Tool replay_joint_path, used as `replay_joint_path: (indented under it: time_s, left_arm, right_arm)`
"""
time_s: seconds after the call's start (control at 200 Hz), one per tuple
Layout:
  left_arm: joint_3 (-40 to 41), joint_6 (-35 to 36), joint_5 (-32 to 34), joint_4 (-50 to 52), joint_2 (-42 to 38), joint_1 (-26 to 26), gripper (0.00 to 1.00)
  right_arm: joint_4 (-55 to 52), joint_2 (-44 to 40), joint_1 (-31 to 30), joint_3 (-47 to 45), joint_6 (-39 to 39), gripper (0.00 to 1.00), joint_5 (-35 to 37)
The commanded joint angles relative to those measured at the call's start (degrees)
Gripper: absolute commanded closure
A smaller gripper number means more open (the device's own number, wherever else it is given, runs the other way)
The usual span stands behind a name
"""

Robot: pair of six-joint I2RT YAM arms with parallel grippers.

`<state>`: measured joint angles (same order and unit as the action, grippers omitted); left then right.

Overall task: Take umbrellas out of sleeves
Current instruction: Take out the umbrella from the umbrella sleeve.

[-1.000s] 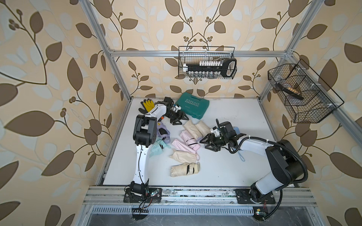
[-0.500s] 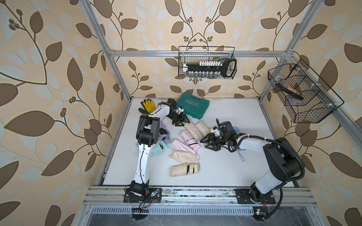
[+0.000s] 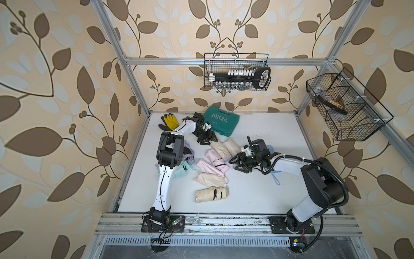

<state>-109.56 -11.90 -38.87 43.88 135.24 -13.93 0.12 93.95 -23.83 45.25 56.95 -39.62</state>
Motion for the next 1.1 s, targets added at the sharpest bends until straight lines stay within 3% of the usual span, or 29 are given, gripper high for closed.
replay_joint_path:
  time_s: [0.0, 0.19, 0.31, 0.38, 0.49, 0.76, 1.1]
  left_arm:
    - [1.6, 1.7, -0.7, -2.0, -2.5, -0.7, 0.34]
    - [2.9, 2.1, -0.7, -1.9, -2.7, -1.2, 0.39]
    - [4.9, 2.1, -0.4, -2.3, -3.4, -1.4, 0.49]
    - [6.3, 2.2, -0.2, -2.5, -4.0, -1.4, 0.6]
    - [8.5, 2.1, -0.5, -3.0, -4.9, -1.4, 0.63]
    - [11.8, 0.2, -1.9, -4.3, -6.3, -1.3, 0.85]
    - [12.0, -0.7, -2.4, -4.0, -5.4, -1.3, 0.91]
  right_arm:
    - [-0.8, 0.1, 0.0, 0.6, -0.8, 0.35, 0.2]
    - [-0.9, 1.2, 0.1, 1.5, -1.3, 0.36, 0.2]
    - [-1.0, 2.0, 0.7, 2.0, -1.9, 0.36, 0.2]
    - [-1.1, 2.7, 1.0, 2.5, -2.3, 0.36, 0.2]
    - [-0.8, 4.1, 1.3, 3.4, -2.6, 0.36, -0.1]
    - [-0.3, 5.5, 1.5, 4.1, -3.1, 0.36, 0.1]
    - [4.3, 6.6, 4.0, 2.4, -2.8, 0.44, -0.1]
